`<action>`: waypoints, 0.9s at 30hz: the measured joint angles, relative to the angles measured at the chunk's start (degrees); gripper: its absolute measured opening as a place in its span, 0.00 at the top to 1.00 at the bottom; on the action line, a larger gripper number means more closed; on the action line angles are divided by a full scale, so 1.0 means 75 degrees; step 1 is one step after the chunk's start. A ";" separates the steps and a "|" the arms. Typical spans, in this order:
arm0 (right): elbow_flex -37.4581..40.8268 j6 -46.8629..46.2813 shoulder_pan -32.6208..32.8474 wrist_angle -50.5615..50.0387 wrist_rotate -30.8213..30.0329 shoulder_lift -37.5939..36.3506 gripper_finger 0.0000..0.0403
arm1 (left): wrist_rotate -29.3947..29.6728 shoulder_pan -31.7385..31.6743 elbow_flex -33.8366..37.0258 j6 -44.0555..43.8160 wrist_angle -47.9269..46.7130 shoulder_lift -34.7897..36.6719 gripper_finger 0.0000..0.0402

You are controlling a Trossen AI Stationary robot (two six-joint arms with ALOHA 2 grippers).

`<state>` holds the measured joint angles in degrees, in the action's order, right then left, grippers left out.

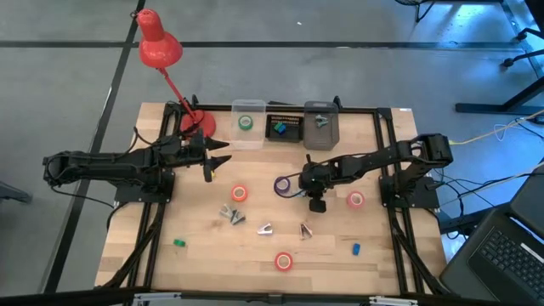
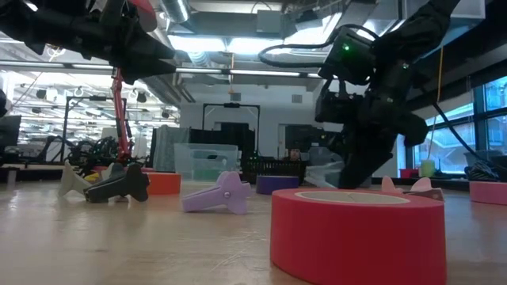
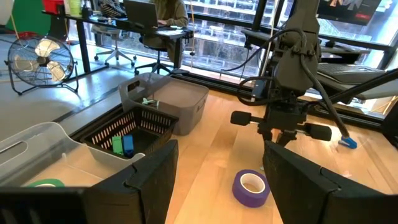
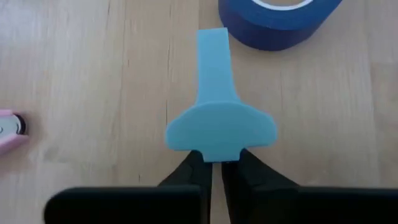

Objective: Pick and place Stapler, Stapler remover, tape
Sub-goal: Put the light blue staple remover into the right black bin

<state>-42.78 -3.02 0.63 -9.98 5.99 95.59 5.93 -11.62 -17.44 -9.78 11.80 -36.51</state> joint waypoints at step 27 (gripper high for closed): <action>-0.0685 0.0105 -0.2570 -0.2980 -0.3559 -0.3729 1.00 | 0.0083 -0.0017 -0.0004 0.0419 0.0025 -0.0003 0.44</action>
<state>-47.92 -2.23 -18.64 -32.33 -20.70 67.62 6.56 -11.75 -17.47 -6.64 11.99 -36.53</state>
